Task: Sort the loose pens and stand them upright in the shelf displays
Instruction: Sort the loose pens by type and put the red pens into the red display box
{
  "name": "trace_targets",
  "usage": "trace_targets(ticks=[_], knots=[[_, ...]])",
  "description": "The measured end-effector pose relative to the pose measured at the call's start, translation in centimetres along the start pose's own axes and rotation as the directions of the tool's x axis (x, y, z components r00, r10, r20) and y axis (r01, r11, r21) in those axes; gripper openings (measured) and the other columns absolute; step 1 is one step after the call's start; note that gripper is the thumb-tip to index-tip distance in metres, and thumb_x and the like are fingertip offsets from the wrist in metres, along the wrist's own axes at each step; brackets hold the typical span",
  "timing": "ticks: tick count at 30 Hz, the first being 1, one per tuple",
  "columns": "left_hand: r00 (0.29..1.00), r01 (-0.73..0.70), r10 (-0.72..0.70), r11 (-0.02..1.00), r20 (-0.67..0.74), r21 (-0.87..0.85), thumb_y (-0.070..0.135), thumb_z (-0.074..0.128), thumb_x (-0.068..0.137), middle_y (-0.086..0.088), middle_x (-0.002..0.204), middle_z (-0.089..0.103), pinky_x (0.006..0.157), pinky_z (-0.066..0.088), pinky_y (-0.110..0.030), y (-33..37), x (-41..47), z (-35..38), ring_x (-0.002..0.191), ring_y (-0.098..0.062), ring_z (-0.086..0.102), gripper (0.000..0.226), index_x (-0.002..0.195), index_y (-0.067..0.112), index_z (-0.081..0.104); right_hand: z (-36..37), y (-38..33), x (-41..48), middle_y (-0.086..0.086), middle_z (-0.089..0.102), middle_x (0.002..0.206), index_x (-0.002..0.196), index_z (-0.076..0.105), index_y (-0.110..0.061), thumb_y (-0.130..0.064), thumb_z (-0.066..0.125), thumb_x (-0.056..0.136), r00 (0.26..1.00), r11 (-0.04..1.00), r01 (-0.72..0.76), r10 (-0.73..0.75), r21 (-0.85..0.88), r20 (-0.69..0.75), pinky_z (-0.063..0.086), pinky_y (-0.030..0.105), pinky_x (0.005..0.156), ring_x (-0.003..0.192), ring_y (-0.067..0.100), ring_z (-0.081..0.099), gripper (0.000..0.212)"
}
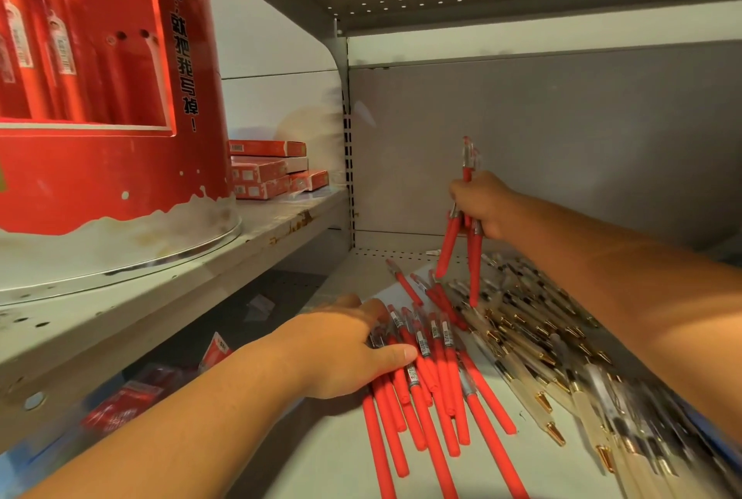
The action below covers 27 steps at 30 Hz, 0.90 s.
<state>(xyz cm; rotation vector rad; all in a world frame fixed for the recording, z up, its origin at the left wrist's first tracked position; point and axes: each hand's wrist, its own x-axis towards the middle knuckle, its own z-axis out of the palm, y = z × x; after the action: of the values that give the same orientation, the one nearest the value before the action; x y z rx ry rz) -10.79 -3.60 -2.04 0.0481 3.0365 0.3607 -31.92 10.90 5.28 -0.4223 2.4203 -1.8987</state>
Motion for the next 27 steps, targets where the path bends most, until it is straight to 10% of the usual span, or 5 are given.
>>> trace_targets(ticks=[8, 12, 19, 27], knots=[[0.935, 0.003, 0.036, 0.994, -0.352, 0.109, 0.042, 0.037, 0.099, 0.000, 0.130, 0.051, 0.096, 0.047, -0.034, 1.3, -1.9, -0.8, 0.113, -0.020, 0.055, 0.037, 0.134, 0.032, 0.040, 2.6, 0.2, -7.2, 0.011, 0.052, 0.071, 0.092, 0.049, -0.005, 0.000, 0.043, 0.093, 0.973, 0.983, -0.172, 0.158, 0.071, 0.171, 0.048, 0.024, 0.038, 0.047, 0.019, 0.057, 0.008], [0.876, -0.110, 0.104, 0.994, -0.471, 0.015, 0.043, 0.033, 0.090, -0.002, 0.117, 0.061, 0.085, 0.051, -0.039, 2.4, -3.4, -0.7, 0.099, -0.022, 0.060, 0.039, 0.121, 0.026, 0.049, 4.8, 1.8, -9.4, 0.022, 0.053, 0.081, 0.124, 0.049, 0.006, 0.006, 0.039, 0.087, 0.983, 0.991, -0.135, 0.131, 0.024, 0.128, 0.046, 0.030, 0.049, 0.046, 0.025, 0.054, 0.039], [0.963, -0.171, 0.105, 0.949, -0.246, -0.263, 0.055, 0.058, 0.090, 0.006, 0.086, 0.070, 0.073, 0.056, -0.037, 2.6, -4.7, 0.7, 0.074, -0.009, 0.067, 0.031, 0.112, 0.034, 0.052, 5.3, 2.8, -12.1, 0.024, 0.063, 0.091, 0.116, 0.055, 0.007, 0.005, 0.042, 0.091, 0.942, 0.972, -0.199, 0.225, -0.124, 0.249, 0.057, 0.049, 0.067, 0.064, 0.033, 0.063, 0.028], [0.964, -0.206, 0.181, 0.971, -0.195, -0.119, 0.043, 0.070, 0.088, 0.004, 0.078, 0.073, 0.073, 0.057, -0.040, 3.3, -4.5, 1.3, 0.067, -0.008, 0.069, 0.026, 0.091, 0.024, 0.053, 5.0, 3.0, -13.5, 0.020, 0.063, 0.081, 0.076, 0.060, -0.006, -0.005, 0.054, 0.085, 0.941, 0.965, -0.159, 0.212, -0.210, 0.263, 0.055, 0.044, 0.074, 0.074, 0.034, 0.065, 0.011]])
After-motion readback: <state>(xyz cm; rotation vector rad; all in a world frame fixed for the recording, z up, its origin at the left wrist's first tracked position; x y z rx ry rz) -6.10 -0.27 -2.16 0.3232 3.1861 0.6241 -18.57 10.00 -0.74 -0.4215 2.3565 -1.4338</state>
